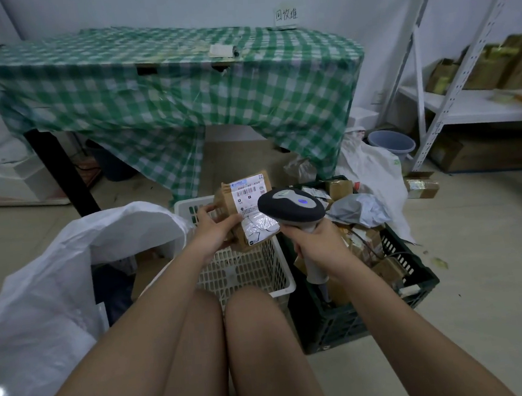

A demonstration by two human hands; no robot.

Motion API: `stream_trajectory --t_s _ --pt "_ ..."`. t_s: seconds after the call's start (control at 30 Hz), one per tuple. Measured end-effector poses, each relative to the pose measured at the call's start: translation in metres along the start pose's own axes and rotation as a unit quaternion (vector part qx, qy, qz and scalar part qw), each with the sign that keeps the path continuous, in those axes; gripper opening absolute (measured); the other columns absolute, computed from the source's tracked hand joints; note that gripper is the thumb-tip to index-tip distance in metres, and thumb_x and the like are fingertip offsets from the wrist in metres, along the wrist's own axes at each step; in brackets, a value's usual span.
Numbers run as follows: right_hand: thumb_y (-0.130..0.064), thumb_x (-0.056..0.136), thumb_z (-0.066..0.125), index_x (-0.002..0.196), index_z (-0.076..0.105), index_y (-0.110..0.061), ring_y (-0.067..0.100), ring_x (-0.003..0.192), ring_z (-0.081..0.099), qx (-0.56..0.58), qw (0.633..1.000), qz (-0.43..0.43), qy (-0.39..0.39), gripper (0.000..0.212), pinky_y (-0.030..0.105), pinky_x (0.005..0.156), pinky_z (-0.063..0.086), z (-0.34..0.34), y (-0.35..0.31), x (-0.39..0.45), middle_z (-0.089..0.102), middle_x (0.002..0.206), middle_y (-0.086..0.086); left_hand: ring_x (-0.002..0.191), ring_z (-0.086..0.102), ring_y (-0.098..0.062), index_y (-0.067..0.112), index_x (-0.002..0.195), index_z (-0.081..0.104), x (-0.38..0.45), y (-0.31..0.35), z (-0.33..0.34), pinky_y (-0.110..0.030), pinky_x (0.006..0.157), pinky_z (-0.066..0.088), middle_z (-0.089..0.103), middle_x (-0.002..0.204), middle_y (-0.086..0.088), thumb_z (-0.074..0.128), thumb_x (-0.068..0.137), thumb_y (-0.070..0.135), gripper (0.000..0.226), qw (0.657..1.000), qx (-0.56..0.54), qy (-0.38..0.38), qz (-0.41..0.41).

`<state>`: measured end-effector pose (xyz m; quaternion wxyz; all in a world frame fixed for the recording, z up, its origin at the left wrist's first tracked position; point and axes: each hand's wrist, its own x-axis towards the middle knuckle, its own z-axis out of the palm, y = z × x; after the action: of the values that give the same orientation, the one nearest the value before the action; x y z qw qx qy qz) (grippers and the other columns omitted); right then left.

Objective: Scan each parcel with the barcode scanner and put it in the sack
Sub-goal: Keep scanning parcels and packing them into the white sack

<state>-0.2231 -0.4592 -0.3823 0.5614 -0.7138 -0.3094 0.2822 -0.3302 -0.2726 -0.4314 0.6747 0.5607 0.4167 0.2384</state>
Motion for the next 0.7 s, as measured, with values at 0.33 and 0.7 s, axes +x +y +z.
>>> stream_trajectory --t_s 0.33,0.7 --pt "-0.013 0.086 0.069 0.081 0.062 -0.013 0.013 0.056 0.054 0.077 0.997 -0.022 0.018 0.009 0.026 0.054 0.047 0.006 -0.009 -0.002 0.058 0.062 0.006 0.102 0.064 -0.022 0.023 0.134 0.030 -0.018 0.009 -0.014 -0.039 0.078 0.058 0.060 0.121 -0.004 0.073 0.084 0.022 0.066 1.000 -0.007 0.001 0.031" --pt "-0.023 0.084 0.074 0.107 0.064 -0.011 0.017 0.084 0.067 0.059 0.998 -0.012 0.004 0.028 0.031 0.067 0.054 0.099 -0.052 0.040 0.069 0.093 0.004 0.092 0.061 -0.007 0.027 0.128 0.038 -0.093 0.042 -0.144 -0.027 0.066 0.051 0.059 0.105 0.011 0.063 0.092 0.027 0.044 0.976 -0.030 0.166 0.136"
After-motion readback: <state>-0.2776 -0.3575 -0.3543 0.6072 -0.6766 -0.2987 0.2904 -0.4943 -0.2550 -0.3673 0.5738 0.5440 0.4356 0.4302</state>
